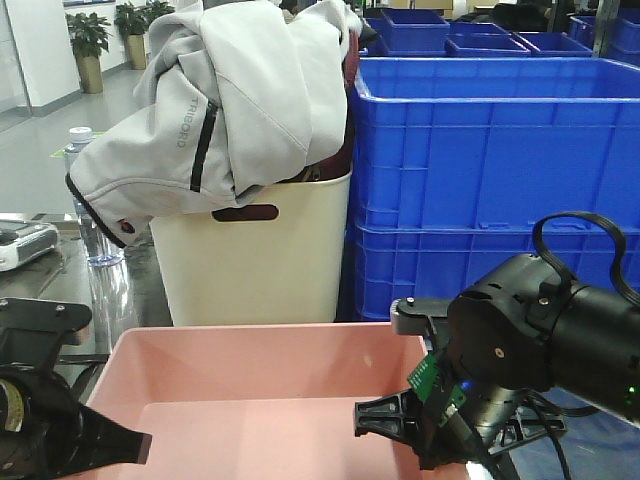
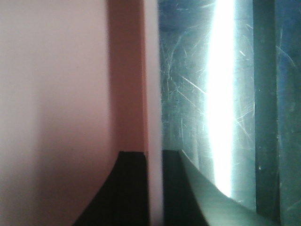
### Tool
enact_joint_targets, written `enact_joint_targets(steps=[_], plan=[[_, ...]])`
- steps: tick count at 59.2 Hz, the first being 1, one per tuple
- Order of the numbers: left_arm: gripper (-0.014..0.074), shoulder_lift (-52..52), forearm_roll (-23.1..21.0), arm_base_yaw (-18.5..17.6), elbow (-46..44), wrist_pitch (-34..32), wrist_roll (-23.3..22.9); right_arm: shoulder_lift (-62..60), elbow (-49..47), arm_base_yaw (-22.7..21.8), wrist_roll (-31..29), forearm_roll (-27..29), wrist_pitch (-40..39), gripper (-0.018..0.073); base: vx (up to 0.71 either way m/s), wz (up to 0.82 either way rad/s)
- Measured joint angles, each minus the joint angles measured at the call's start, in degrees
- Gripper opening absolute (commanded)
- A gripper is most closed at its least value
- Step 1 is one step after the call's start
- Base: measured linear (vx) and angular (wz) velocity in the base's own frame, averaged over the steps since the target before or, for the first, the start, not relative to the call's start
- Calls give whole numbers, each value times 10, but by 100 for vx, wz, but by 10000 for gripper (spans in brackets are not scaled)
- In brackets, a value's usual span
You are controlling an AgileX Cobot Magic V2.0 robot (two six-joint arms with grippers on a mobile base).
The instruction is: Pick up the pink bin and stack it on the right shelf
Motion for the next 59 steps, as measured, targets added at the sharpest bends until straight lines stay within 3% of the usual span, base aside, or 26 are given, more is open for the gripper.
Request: enact_joint_targets(steps=[8, 18, 30, 44, 50, 59], plan=[[545, -4, -17, 0, -2, -3, 27, -3, 0, -1, -10, -6, -2, 436, 0, 0], [565, -44, -42, 0, -25, 22, 77, -41, 3, -1, -36, -7, -16, 544, 0, 0], [533, -149, -114, 0, -53, 83, 219, -150, 31, 24, -135, -12, -28, 545, 0, 0], [471, -326, -217, 0, 16, 120, 347, -330, 179, 45, -269, -5, -44, 507, 0, 0], [440, -401, -243, 0, 60, 124, 379, -406, 243, 45, -284, 1, -43, 471, 0, 0], [370, -492, -252, 0, 123, 131, 390, -517, 323, 45, -287, 3, -41, 377, 0, 0]])
